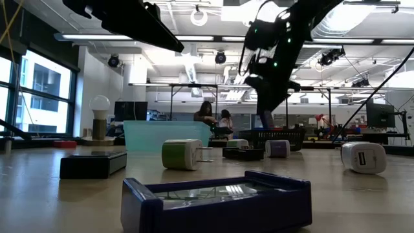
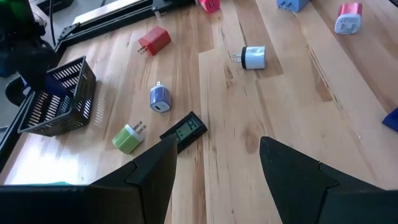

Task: Pick & Place Office items
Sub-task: Put the top dark blue digital clock into the black bin

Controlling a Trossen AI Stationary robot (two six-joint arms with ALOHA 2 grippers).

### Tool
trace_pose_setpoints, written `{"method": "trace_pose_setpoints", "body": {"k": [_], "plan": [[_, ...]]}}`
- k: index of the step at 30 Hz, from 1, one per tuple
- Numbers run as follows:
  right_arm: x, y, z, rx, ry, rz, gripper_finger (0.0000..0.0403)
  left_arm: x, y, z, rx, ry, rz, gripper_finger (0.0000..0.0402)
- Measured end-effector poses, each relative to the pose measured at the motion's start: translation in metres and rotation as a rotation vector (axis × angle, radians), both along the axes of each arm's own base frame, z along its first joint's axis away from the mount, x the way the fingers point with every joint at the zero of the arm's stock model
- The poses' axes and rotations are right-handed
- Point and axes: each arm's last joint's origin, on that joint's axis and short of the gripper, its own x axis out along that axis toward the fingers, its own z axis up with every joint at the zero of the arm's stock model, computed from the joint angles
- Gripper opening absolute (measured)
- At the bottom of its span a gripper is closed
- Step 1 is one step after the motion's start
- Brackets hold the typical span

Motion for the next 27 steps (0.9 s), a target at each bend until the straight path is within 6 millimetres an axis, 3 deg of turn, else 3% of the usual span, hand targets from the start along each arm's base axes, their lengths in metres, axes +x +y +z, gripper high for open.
{"method": "trace_pose_setpoints", "body": {"k": [6,17,27], "plan": [[0.001,-0.015,-0.013,0.041,0.002,-0.035,0.0142,-0.001,0.0,-0.001,-0.002,0.013,0.004,0.022],[-0.009,-0.025,-0.014,0.203,-0.007,-0.008,0.0142,0.001,0.004,-0.001,-0.004,0.009,0.017,0.022],[-0.017,-0.038,-0.014,0.222,-0.023,-0.044,0.0142,0.003,0.008,-0.001,-0.015,0.009,0.038,0.022]]}}
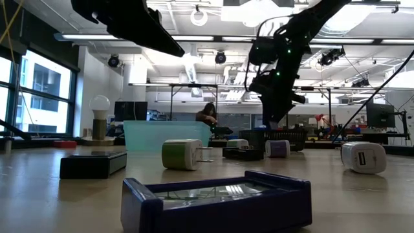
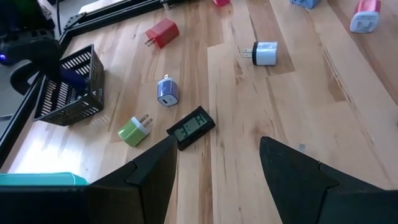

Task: Pick & Place Office items
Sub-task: Put the top dark blue digital clock into the black bin

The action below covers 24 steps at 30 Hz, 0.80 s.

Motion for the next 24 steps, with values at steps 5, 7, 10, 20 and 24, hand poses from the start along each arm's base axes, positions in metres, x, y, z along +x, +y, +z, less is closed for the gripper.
{"method": "trace_pose_setpoints", "body": {"k": [5,7,10,20,24], "plan": [[0.006,0.001,0.002,-0.033,-0.04,0.049,0.0142,-0.001,0.0,-0.001,0.004,0.013,0.001,0.022],[0.011,0.003,0.004,-0.059,-0.061,0.077,0.0142,-0.001,0.0,-0.002,0.007,0.02,0.001,0.022],[0.017,0.005,0.006,-0.1,-0.094,0.072,0.0142,-0.001,0.001,-0.002,0.008,0.023,0.001,0.022],[0.025,0.007,-0.003,-0.162,-0.067,-0.028,0.0142,-0.001,0.001,-0.002,0.003,0.027,0.005,0.022],[0.032,0.009,-0.019,-0.144,-0.04,-0.043,0.0142,-0.001,0.001,-0.002,0.002,0.026,0.006,0.022]]}}
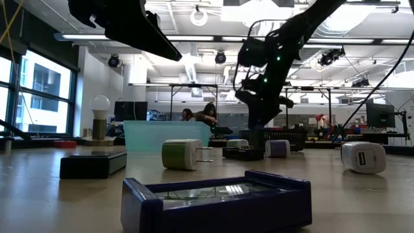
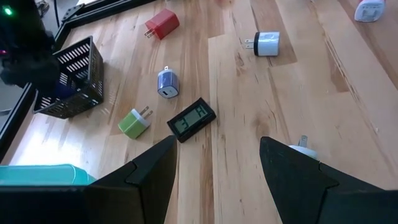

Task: Pick & Place Office items
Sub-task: Put the top dark blue digital clock into the black bin

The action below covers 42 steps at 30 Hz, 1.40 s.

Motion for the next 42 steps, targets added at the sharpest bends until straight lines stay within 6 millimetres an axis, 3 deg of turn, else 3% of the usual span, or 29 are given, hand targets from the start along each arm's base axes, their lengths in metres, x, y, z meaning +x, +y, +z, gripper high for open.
{"method": "trace_pose_setpoints", "body": {"k": [6,36,42], "plan": [[0.006,-0.002,-0.011,-0.029,0.003,-0.05,0.0142,0.0,0.0,0.0,-0.002,0.0,0.001,0.022],[0.009,0.001,-0.01,-0.032,-0.021,-0.058,0.0198,-0.002,0.001,-0.003,-0.009,0.029,0.014,0.022],[0.007,0.002,0.0,-0.05,-0.039,-0.043,0.0208,-0.002,0.001,-0.003,-0.009,0.029,0.014,0.022]]}}
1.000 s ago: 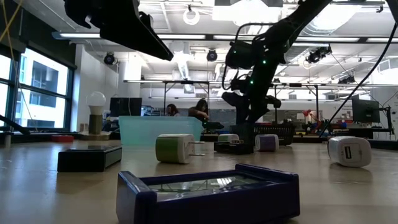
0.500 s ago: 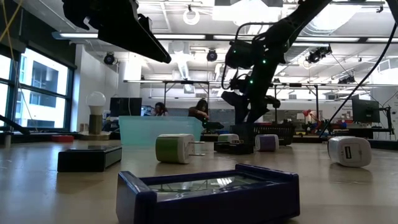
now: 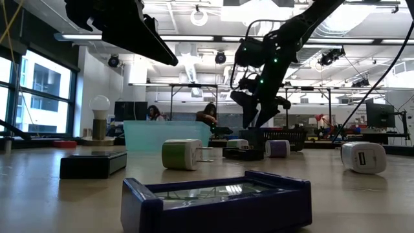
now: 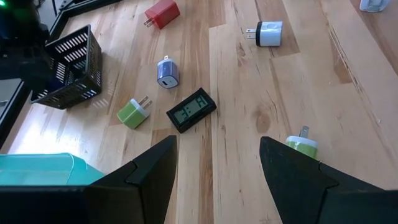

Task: Pick & Place Office items
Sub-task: Put the top dark blue digital clock into the black bin, then put the red charger adapter into the green bin

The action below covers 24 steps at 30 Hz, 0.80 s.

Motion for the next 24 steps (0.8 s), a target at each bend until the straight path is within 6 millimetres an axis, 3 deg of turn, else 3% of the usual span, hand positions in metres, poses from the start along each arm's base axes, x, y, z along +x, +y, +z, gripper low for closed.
{"method": "trace_pose_setpoints", "body": {"k": [6,12,19,24], "plan": [[-0.004,0.004,0.019,-0.03,-0.045,0.011,0.0204,0.0,0.0,0.0,0.0,0.0,0.0,0.022],[-0.018,0.015,0.054,-0.045,-0.108,0.06,0.0203,0.0,0.0,0.0,0.0,0.0,0.0,0.022],[-0.052,0.042,0.098,0.153,-0.222,0.236,0.0203,0.0,0.0,0.0,0.003,0.006,0.0,0.022],[-0.078,0.067,0.11,0.294,-0.172,0.31,0.0203,0.0,0.0,0.0,-0.002,0.005,0.003,0.022]]}}
